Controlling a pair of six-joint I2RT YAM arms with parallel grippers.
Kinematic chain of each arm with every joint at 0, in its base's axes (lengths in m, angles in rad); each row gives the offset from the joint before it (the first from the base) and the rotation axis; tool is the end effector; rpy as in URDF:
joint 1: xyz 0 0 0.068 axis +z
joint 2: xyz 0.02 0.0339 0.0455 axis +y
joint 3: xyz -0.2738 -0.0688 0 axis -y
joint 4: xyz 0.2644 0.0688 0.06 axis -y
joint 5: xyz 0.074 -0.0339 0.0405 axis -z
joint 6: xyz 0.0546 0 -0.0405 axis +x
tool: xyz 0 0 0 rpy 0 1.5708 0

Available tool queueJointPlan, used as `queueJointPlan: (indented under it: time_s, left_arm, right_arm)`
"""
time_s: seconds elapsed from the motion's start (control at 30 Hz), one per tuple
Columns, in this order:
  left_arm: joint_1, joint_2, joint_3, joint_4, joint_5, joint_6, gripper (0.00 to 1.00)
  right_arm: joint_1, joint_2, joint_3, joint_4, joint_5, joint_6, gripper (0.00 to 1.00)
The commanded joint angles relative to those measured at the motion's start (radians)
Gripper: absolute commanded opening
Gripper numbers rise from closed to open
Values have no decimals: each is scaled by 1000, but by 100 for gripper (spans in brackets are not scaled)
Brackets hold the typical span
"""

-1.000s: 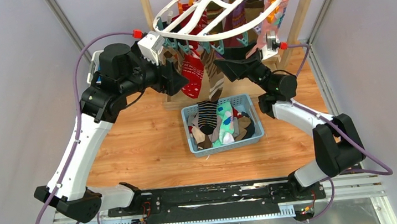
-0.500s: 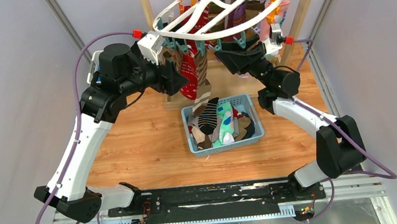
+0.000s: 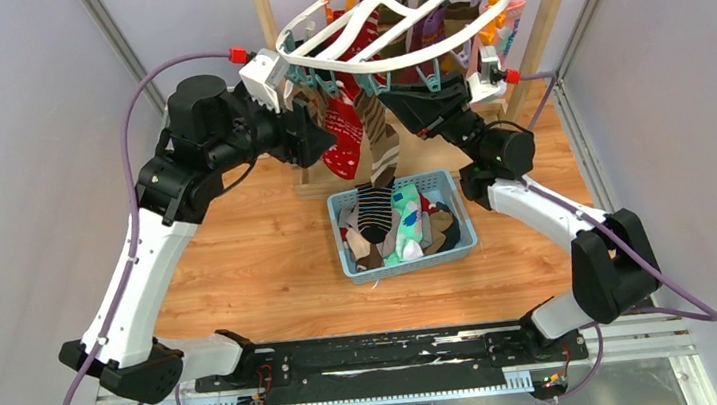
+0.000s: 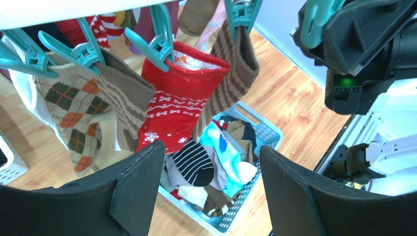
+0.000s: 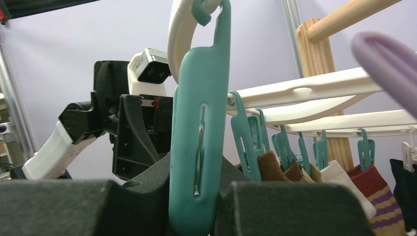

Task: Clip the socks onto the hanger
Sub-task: Open the clamp at the hanger.

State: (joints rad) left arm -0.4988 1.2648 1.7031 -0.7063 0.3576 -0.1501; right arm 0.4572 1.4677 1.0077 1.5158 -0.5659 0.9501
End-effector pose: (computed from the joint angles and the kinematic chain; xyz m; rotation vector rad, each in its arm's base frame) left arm 0.2298 -0.1470 0.5080 0.5800 1.8026 -0.7773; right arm 0.2693 0.1651 0.4267 -0.4571 0.6851 1.4810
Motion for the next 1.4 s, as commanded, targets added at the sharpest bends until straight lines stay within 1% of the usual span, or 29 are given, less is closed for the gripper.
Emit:
queueJointPlan:
  time_s: [0.0,0.07,0.2,0.27,0.33,0.4,0.5,0.67,0.83,1.03,1.23,1.37]
  left_arm:
    - [5,-18,52,1,-4,-23,74]
    - [5,-17,69,3,-6,-29,75]
    - [5,-17,90,16,-56,-18,76]
    - [5,-19,103,21,-89,-18,76]
    - [5,-26,117,35,-100,-30,76]
    - [5,-44,121,69,-113,-47,73]
    - [5,-61,120,150,-126,-81,73]
    - [5,9,207,116,-92,-149,73]
    - [5,64,272,139,-42,-224,74]
    - [5,95,264,158,-19,-263,74]
    - [5,116,264,180,-2,-286,74]
    - [5,145,292,191,10,-304,74]
  right_arm:
    - [74,-73,-4,-89,49,-157,0]
    - [119,-105,-2,-164,86,-255,0]
    - [227,-147,-7,-303,264,-483,0]
    - [275,-147,0,-337,335,-581,0]
    - [313,-136,17,-360,378,-649,0]
    - [346,-118,46,-388,402,-707,0]
    - [377,-81,81,-395,428,-732,0]
    - [426,-32,128,-395,498,-811,0]
    - [444,6,177,-408,517,-849,0]
    - [458,30,211,-445,508,-881,0]
    - [462,31,202,-468,512,-905,0]
    - [462,31,199,-477,508,-906,0]
